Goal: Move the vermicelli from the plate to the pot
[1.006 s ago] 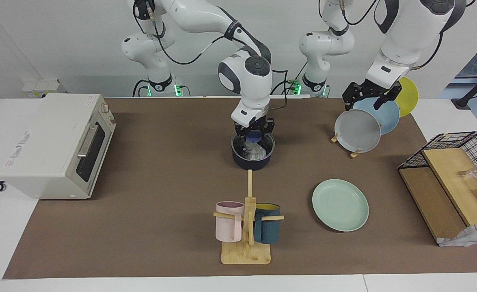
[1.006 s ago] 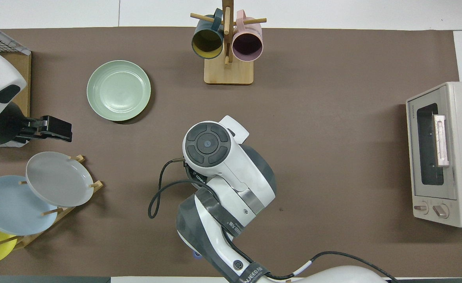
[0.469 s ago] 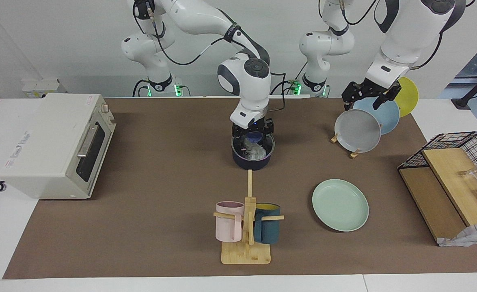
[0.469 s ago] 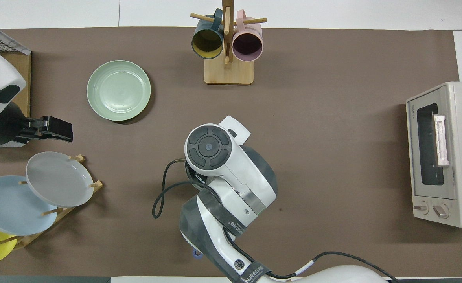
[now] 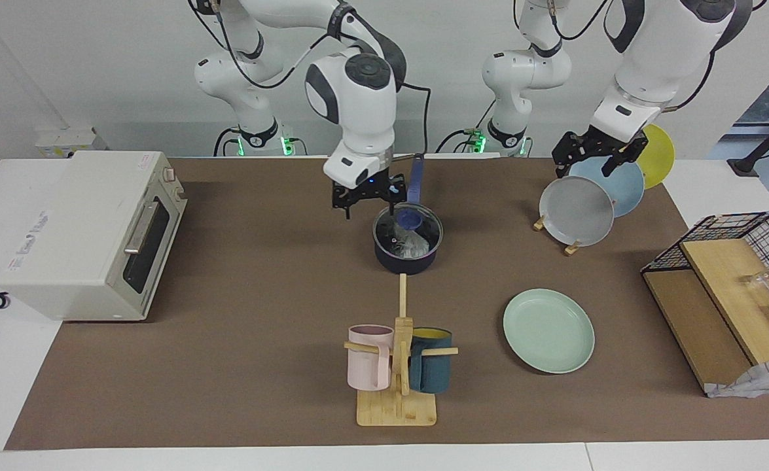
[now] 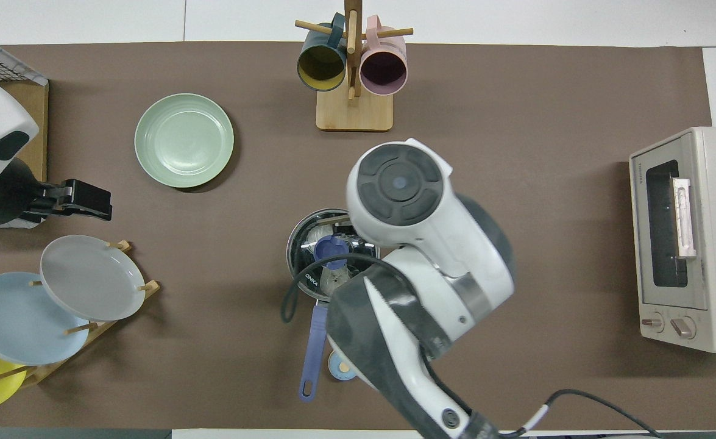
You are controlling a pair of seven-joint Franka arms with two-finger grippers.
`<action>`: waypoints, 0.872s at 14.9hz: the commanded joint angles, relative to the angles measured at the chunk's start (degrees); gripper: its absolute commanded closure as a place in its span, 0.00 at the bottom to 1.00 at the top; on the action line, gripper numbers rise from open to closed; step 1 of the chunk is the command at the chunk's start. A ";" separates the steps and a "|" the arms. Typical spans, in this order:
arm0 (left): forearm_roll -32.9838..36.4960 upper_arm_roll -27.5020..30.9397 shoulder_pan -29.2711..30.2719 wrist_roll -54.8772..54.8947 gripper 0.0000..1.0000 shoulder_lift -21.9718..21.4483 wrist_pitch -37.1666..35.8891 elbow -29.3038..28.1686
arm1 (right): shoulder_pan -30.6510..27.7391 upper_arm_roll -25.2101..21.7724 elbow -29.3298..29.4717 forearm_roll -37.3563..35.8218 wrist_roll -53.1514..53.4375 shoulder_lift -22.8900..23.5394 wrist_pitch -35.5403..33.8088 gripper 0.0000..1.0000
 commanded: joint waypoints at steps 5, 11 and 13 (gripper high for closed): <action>-0.79 -0.17 0.67 0.06 0.00 -1.23 -0.22 -0.97 | -19.65 0.12 -3.12 0.15 -20.46 -13.21 -13.94 0.00; -0.79 -0.17 0.67 0.06 0.00 -1.23 -0.31 -0.97 | -27.30 -0.41 -2.25 -0.11 -27.94 -13.14 -15.37 0.00; -0.79 -0.17 0.67 0.06 0.00 -1.23 -0.31 -0.97 | -27.57 -0.59 -0.50 -0.20 -27.94 -11.13 -16.59 0.00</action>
